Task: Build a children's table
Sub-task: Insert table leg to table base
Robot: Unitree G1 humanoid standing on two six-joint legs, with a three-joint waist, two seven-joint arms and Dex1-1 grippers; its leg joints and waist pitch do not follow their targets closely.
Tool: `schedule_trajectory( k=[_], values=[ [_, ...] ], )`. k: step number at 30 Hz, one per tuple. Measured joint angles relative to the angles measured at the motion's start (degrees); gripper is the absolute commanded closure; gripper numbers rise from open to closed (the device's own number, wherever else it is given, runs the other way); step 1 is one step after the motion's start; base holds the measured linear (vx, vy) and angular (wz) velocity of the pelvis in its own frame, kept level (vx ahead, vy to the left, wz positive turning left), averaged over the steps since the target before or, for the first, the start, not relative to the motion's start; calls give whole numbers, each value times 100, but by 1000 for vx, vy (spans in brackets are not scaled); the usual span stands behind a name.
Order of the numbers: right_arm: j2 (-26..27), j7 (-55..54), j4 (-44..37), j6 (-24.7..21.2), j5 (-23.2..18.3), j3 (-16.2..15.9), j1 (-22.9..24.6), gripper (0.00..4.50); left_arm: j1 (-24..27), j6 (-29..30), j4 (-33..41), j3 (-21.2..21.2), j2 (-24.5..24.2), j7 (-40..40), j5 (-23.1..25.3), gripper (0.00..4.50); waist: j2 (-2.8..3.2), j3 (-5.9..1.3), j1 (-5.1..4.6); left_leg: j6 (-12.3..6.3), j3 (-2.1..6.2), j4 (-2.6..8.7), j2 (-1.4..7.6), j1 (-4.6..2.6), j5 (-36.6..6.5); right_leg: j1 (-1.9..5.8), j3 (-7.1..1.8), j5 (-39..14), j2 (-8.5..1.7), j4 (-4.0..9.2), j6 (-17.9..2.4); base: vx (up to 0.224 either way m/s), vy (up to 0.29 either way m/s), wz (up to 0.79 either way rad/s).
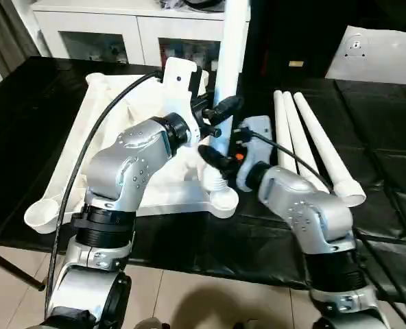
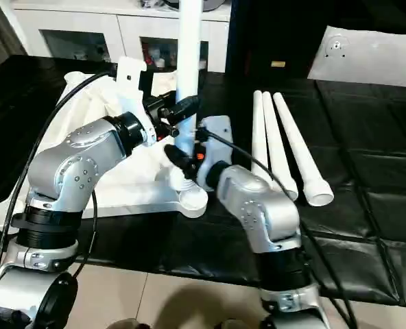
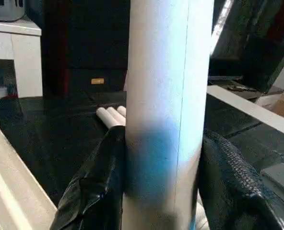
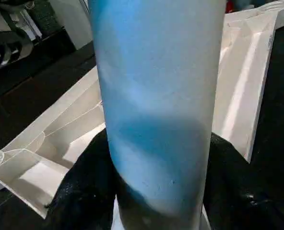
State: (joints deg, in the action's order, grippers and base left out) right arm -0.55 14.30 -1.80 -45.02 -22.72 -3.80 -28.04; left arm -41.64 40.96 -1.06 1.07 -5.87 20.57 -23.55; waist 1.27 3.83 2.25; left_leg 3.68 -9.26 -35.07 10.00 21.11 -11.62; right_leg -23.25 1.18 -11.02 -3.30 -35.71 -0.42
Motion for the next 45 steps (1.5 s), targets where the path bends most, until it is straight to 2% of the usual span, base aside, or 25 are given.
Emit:
schedule_trajectory(
  k=[7, 9, 14, 17, 24, 27, 29, 32, 36, 45],
  values=[
    [56, -42, 39, 17, -6, 11, -29, 256, -16, -11, 1, 2, 2, -63, 79, 268, 0, 0, -14, 1, 0, 0, 0, 1, 0, 0, 0, 1, 0, 1, 1, 0, 0, 0],
    [58, -9, 39, 40, -16, 50, -29, 256, -67, 38, 0, 3, 1, -95, 77, 212, -1, 0, -15, 1, 0, 0, 0, 1, 0, 0, 0, 1, 0, 0, 2, 0, 0, 0],
    [-104, 250, 39, 88, -45, 100, -27, 257, -111, 71, 4, 2, -94, 119, 47, 189, -2, 1, -15, 1, 0, 0, 0, 1, 0, 0, 0, 1, 0, 1, 2, 0, 0, 0],
    [-288, 621, 16, 214, -167, 93, 44, 257, -100, 94, 10, -83, -134, 353, -198, 155, -2, 1, -8, 0, -2, 1, -1, 1, 0, 0, -1, 1, 0, 2, 2, 0, 0, 0],
    [-812, 1856, -341, 299, -504, -64, 273, 257, 106, 658, 92, -461, -174, 1010, -1073, 155, -4, 2, -6, -2, -6, 0, 0, 1, 1, 0, -1, 3, 0, 0, 0, 0, 0, 0],
    [-984, 2161, -419, 308, -617, -120, 329, 257, 180, 764, 152, -522, -178, 1190, -1322, 190, -4, 1, -2, -2, -6, 0, 0, -1, 3, 1, -1, 3, 0, -2, -1, 0, 0, 0],
    [-1044, 2299, -419, 309, -642, -120, 330, 257, 257, 764, 244, -522, -202, 1288, -1394, 193, -4, 1, -5, -2, -4, 0, 0, 0, 3, 1, -2, 4, 0, -3, -1, 0, 0, 0],
    [-1155, 2490, -409, 339, -653, -121, 330, 257, 304, 789, 263, -576, -251, 1347, -1506, 234, -4, 1, -3, -2, -7, 0, 0, 0, 3, 1, -1, 4, 0, -3, -1, 0, 0, 0],
    [-1230, 2645, -396, 388, -684, -121, 326, 259, 346, 835, 277, -706, -300, 1368, -1572, 251, -8, 2, -6, -3, -7, 0, 0, 0, 3, 1, -1, 4, 0, -2, -1, 0, 0, 0],
    [-1311, 2838, -323, 436, -683, -156, 308, 259, 489, 740, 449, -627, -367, 1408, -1556, 260, -23, 2, -3, -3, -9, 0, 0, 0, 3, 1, -1, 4, 0, -2, -1, 0, 0, 0]
  ],
)
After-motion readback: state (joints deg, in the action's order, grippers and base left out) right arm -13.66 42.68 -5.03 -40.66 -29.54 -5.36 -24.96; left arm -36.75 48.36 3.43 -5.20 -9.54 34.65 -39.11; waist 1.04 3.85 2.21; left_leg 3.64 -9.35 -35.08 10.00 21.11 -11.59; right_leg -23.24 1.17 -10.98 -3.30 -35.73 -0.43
